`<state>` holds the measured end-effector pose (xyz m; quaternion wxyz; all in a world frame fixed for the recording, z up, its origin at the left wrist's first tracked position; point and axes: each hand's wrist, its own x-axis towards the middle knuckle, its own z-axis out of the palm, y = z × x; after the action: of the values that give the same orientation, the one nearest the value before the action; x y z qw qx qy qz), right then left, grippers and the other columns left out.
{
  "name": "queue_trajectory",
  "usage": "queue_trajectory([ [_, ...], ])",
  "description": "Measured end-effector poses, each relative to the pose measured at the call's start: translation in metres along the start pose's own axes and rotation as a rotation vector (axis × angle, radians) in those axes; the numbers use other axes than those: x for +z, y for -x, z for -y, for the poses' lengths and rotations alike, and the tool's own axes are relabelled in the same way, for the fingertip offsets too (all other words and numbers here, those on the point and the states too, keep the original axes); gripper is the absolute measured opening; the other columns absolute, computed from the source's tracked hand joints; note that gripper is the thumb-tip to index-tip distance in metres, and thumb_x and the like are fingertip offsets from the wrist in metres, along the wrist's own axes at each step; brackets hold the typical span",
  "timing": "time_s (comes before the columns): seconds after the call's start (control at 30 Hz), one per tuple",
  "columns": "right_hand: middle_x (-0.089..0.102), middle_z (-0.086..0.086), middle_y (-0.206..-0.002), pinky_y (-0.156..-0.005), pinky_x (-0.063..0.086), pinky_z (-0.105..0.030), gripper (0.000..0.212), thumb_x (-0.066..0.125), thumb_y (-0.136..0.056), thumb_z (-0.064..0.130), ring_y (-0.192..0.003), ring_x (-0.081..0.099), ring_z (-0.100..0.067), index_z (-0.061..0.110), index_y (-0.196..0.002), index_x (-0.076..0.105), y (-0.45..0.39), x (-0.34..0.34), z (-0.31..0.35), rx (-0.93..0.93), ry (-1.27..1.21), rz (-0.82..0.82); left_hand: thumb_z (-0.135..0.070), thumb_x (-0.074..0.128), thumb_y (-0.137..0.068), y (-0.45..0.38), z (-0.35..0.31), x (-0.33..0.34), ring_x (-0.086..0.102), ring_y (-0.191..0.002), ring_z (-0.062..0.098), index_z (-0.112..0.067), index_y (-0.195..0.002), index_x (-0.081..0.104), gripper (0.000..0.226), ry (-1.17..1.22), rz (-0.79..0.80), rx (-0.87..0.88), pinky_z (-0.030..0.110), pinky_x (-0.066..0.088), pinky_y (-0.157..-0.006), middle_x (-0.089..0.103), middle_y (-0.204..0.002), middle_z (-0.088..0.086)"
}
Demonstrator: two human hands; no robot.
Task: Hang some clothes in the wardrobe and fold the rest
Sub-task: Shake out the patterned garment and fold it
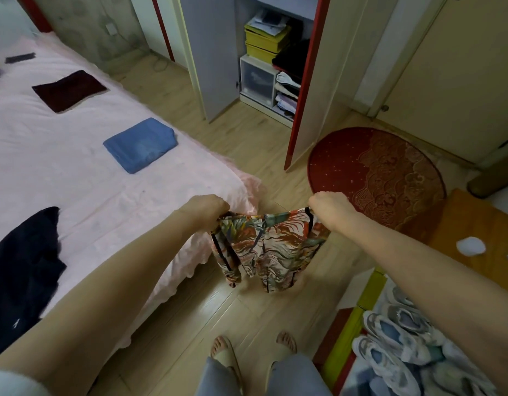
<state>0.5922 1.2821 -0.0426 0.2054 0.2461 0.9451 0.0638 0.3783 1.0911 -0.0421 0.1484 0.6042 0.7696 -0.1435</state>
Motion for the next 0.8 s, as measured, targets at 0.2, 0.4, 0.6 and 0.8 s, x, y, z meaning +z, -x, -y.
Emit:
queue_trajectory([
  [0.2,0.049,-0.01,-0.128,-0.094,0.041,-0.034,0.043,0.049,-0.091,0.006,-0.118,0.043,-0.025,0.007,-0.134,0.043,0.012,0.016,-0.038,-0.085,-0.072,-0.049,-0.019,0.072,-0.081,0.015,-0.006,-0.006,0.054,-0.069,0.019,-0.009,-0.076,0.051,0.024,0.755,-0.329,0.117,0.033,0.042,-0.062,0.059,-0.074,0.003],
  [0.4,0.056,-0.003,-0.116,-0.081,0.041,-0.031,0.025,0.046,-0.095,0.013,-0.11,0.047,-0.021,0.015,-0.12,0.054,0.016,0.025,-0.04,-0.142,0.001,-0.113,-0.042,0.048,-0.097,0.012,-0.013,-0.015,0.062,-0.094,0.024,-0.025,-0.141,0.037,0.049,0.002,-0.118,0.032,0.028,0.037,-0.064,0.065,-0.108,0.003],
  [0.6,0.06,-0.003,-0.11,-0.079,0.046,-0.034,0.023,0.047,-0.094,0.011,-0.107,0.052,-0.022,0.016,-0.114,0.057,0.016,0.023,-0.022,-0.127,-0.013,-0.106,-0.029,0.042,-0.1,0.0,-0.012,-0.009,0.064,-0.095,0.027,-0.013,-0.103,0.064,0.027,-0.265,0.027,-0.076,0.029,0.039,-0.065,0.065,-0.106,0.006],
  [0.8,0.06,-0.005,-0.103,-0.072,0.047,-0.028,0.026,0.049,-0.092,0.003,-0.089,0.058,-0.018,0.016,-0.111,0.061,0.03,0.016,-0.008,-0.145,-0.079,-0.094,-0.022,0.045,-0.096,0.003,0.005,-0.007,0.063,-0.093,0.024,-0.017,-0.105,0.067,0.023,-0.182,0.049,-0.104,0.028,0.045,-0.068,0.064,-0.103,0.003],
])
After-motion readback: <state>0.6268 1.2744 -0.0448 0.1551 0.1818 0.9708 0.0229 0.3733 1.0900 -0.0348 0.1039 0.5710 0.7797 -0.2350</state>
